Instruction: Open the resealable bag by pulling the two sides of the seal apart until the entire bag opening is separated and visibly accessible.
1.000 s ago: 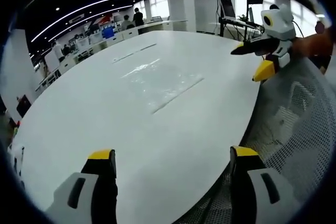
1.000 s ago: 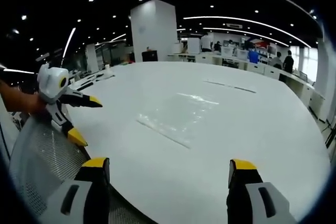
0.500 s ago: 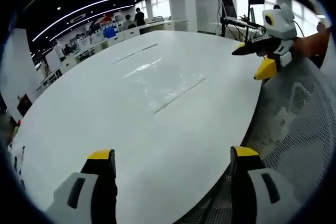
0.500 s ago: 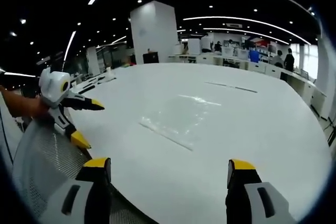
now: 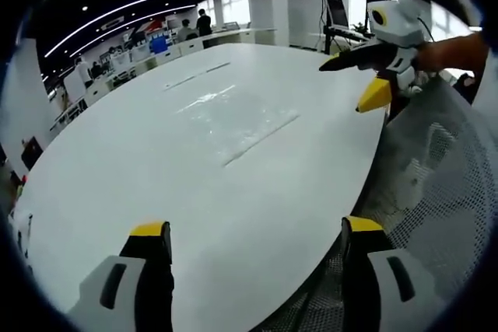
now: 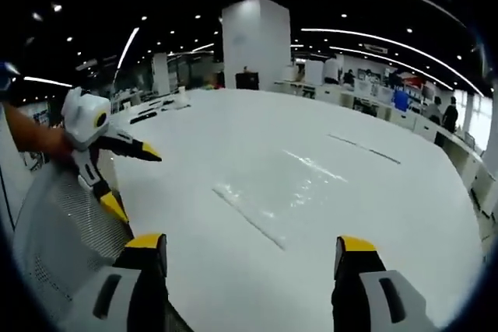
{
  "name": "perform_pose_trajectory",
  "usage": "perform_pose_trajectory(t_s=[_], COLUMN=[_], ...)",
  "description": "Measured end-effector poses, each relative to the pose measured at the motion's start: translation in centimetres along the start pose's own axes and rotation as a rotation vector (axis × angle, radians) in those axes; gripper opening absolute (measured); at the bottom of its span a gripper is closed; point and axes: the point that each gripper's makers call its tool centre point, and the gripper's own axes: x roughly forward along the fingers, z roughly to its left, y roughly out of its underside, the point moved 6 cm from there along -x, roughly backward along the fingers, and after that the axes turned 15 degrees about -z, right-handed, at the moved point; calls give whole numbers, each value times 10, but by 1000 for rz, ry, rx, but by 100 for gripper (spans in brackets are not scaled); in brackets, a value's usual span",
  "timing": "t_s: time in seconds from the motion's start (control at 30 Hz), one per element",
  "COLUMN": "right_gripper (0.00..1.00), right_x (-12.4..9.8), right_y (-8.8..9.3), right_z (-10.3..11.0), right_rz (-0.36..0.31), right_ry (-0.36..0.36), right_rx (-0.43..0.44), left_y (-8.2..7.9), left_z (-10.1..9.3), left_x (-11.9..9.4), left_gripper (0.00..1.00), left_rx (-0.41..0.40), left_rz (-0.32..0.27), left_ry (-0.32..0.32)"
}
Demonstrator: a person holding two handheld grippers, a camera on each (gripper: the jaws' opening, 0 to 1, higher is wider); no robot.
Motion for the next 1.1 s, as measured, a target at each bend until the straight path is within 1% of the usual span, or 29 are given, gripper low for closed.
perform_pose_trajectory(t_s=[0.07,0.13,0.17,0.2,0.23,0.27,0.33,0.4,0.53,0.57,0.63,0.7,0.73,0.8,0.97,1.03,1.07,1.1], right_gripper=[83,79,77,76,74,72,70,67,61,58,55,48,46,42,39,39,39,39], right_x=[6,11,14,18,21,26,31,40,51,55,60,64,66,71,79,80,83,83], right_y=[-1,-1,0,1,2,6,12,13,15,15,17,20,21,24,33,35,33,32], right_z=[-2,-4,-4,-5,-6,-8,-10,-15,-18,-18,-17,-19,-19,-20,-25,-27,-27,-28], right_rz=[18,32,38,62,72,83,127,128,158,177,203,245,257,264,278,282,261,266], right_ry=[-32,-70,-78,-105,-114,-143,-157,-161,-172,-179,-196,-216,-220,-221,-185,-160,-146,-157], right_rx=[-59,-92,-100,-119,-129,-151,-134,-131,-126,-129,-157,-217,-224,-205,-146,-96,-57,-97], left_y=[-2,-4,-4,-3,-3,-4,-5,-5,-7,-8,-9,-10,-11,-14,-17,-19,-19,-19], left_z=[0,0,0,0,0,1,1,2,2,2,2,3,3,5,6,5,5,5], left_x=[-1,-1,-1,-1,-1,-1,-2,-2,-3,-4,-4,-5,-5,-5,-5,-5,-5,-5], left_gripper=[88,86,86,87,87,86,86,86,84,84,83,81,80,81,80,79,79,79], left_rx=[5,16,16,14,13,12,9,15,17,19,31,53,53,47,46,71,88,89], left_rz=[-5,-15,-12,-4,-3,-3,-4,3,2,4,12,20,20,15,9,5,3,2], left_ry=[1,3,1,1,1,2,5,7,4,7,13,21,20,17,12,12,8,9])
